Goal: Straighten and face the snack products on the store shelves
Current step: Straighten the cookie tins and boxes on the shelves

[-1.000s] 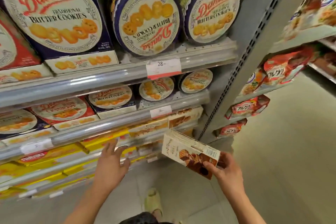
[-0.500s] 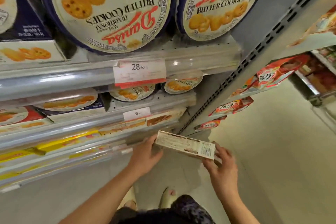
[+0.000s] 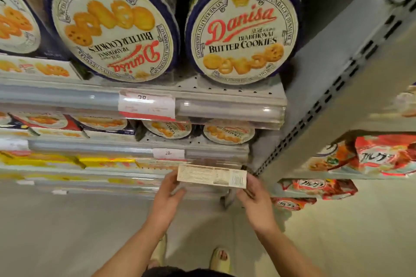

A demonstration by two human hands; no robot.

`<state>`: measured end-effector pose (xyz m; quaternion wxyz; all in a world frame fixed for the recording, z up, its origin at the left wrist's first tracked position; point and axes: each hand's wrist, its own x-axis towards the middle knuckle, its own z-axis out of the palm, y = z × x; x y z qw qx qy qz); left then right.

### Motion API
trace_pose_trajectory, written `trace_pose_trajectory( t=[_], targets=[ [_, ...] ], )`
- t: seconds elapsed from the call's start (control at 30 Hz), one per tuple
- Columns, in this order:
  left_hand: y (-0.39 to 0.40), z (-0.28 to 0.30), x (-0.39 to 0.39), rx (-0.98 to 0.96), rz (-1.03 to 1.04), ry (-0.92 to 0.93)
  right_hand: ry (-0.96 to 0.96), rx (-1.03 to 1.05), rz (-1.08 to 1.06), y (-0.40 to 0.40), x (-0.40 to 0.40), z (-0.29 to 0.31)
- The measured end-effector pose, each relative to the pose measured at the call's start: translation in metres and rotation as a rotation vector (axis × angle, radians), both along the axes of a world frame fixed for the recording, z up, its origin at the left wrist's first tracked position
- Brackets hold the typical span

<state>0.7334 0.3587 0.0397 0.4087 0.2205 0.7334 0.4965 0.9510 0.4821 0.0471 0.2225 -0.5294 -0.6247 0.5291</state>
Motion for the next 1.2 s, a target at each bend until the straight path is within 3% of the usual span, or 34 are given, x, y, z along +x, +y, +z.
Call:
trace_pose_trajectory(
  t=[0.23, 0.37, 0.5, 0.67, 0.93, 1.03, 1.2],
  targets=[
    [0.002, -0.023, 0.008, -0.045, 0.099, -0.054, -0.039, -0.087, 0.045, 0.024, -0.009, -0.003],
    [0.012, -0.007, 0.004, -0.109, 0.106, -0.048, -0.066, -0.144, 0.019, 0.027, -0.015, -0.008],
    [0.022, 0.007, 0.004, -0.126, 0.041, -0.016, -0.077, -0.169, -0.043, 0.038, -0.021, -0.006],
    [0.025, 0.004, -0.007, -0.085, -0.041, -0.004, 0.051, -0.207, -0.166, 0.045, -0.024, -0.012],
    [0.035, 0.009, -0.025, 0.015, -0.116, -0.215, 0.200, -0.260, -0.249, 0.044, -0.038, -0.006],
    [0.039, 0.010, -0.027, 0.007, -0.141, -0.258, 0.164, -0.180, -0.212, 0.047, -0.043, -0.003],
    [0.042, 0.006, -0.028, -0.054, -0.278, -0.142, 0.186, -0.246, -0.222, 0.055, -0.044, -0.013]
  ],
)
